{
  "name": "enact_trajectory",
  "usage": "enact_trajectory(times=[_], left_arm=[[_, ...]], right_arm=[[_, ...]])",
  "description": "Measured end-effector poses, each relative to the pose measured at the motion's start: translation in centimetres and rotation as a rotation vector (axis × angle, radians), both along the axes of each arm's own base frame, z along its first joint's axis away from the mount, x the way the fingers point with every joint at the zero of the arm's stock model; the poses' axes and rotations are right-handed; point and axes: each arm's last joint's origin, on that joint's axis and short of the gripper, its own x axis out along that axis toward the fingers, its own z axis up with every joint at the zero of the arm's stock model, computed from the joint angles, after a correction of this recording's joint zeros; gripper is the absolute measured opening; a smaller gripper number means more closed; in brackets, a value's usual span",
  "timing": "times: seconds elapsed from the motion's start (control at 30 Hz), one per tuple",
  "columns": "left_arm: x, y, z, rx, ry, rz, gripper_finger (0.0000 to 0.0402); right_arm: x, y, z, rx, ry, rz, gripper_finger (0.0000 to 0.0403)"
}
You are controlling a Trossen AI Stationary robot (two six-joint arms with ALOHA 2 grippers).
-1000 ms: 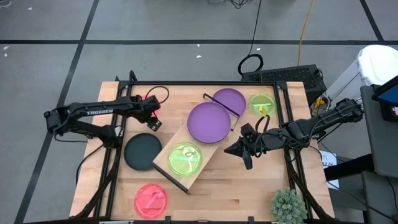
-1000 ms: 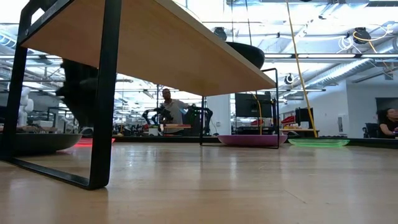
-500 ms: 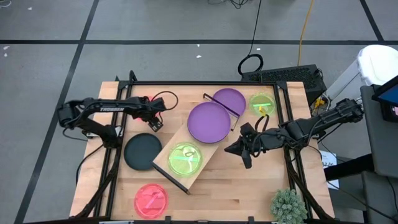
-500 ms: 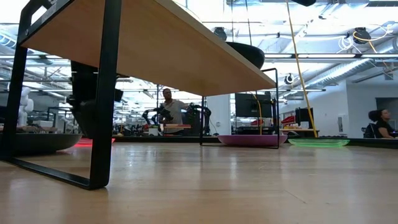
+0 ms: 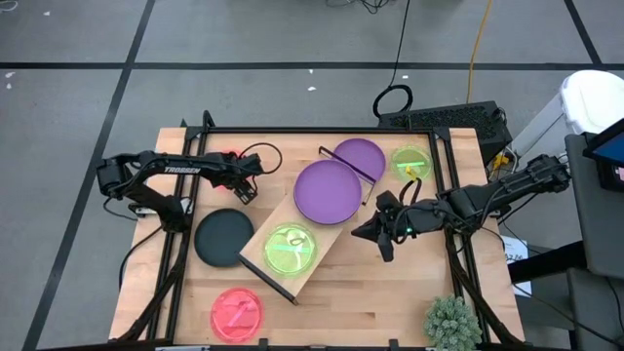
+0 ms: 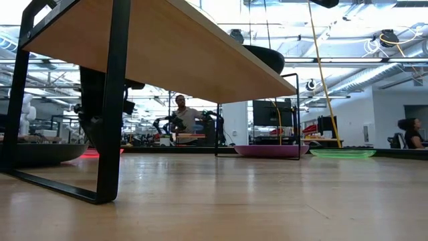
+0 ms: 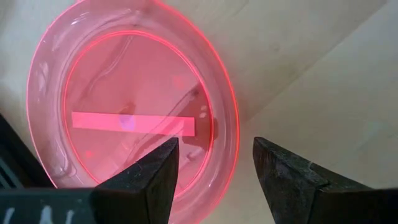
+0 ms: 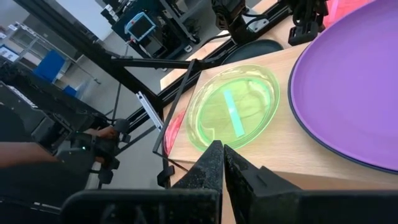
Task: Place and stack plates onto a shelf
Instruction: Stack the top pink plate on top of the green plate on the shelf
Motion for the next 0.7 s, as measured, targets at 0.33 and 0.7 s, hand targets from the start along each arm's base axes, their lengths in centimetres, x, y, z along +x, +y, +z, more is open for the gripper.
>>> enact_trajectory(times=[0.33,0.7], left_arm=[[-0.12,0.13,0.06,0.052,0.033,0.001,0.0211],[-0.16,0.14,0.06,0.059,0.056,-0.038,0.0207]], right_arm=[[-0.01,0.00,-0.03,-0.008,0.003,0.003,0.0000],[-0.01,-0.01,-0.04,-0.008,0.003,0.002,0.0000]])
